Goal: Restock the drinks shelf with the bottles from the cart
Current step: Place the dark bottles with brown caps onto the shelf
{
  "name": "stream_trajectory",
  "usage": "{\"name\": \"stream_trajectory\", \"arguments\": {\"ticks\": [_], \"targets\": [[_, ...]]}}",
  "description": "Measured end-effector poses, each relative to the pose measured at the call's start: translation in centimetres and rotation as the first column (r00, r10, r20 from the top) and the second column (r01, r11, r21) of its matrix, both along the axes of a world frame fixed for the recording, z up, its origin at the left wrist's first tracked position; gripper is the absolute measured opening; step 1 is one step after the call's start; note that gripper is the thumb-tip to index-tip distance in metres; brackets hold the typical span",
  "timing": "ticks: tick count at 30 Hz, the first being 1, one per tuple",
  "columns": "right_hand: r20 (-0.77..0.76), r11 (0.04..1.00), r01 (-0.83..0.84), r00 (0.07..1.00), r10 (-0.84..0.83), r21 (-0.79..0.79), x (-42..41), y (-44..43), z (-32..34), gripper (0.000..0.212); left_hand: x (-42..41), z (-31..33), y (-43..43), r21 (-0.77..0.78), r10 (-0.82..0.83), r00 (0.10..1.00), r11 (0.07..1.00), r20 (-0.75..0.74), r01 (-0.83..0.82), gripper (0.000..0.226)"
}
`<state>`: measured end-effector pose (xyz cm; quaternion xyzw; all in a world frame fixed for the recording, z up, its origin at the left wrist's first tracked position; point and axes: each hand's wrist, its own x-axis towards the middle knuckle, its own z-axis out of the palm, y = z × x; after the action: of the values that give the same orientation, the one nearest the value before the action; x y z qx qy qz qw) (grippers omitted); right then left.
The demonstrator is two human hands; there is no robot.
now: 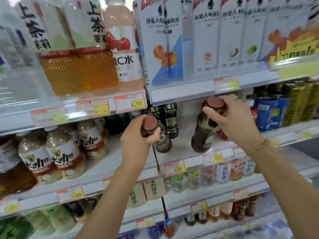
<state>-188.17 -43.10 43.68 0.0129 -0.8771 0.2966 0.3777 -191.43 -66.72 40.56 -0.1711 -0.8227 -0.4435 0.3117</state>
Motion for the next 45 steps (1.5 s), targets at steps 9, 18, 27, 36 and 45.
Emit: {"name": "stream_trajectory", "arguments": {"ticks": [9,18,27,36,45], "targets": [[-0.044,0.978,-0.093,0.995,0.086,-0.188,-2.1,-0.8,-0.6,0.027,-3.5,1.0,3.6,0.165,-0.216,0.975,0.964,0.044,0.206,0.019],[-0.033,0.916,-0.246,0.968,0.249,-0.317,-2.7,-4.1,-4.9,0.069,-4.1,-1.9,5.2,0.244,-0.284,0.949,0.938,0.136,0.246,0.052],[0.121,0.915,-0.225,0.973,0.195,0.334,-5.3,-2.0,-5.0,0.072,-3.4,-3.7,2.3,0.239,-0.231,0.949,0.955,0.216,0.178,0.056],[0.327,0.982,0.111,0.932,-0.156,0.152,-9.9,-0.1,-7.0,0.059,-4.6,-4.1,1.4,0.242,-0.237,0.942,0.953,0.236,0.180,0.055],[0.325,0.945,0.296,0.915,-0.239,-0.138,-12.3,0.1,-4.9,0.063,-5.4,-3.7,2.5,0.133,-0.321,0.914,0.946,0.248,0.296,0.046]]}}
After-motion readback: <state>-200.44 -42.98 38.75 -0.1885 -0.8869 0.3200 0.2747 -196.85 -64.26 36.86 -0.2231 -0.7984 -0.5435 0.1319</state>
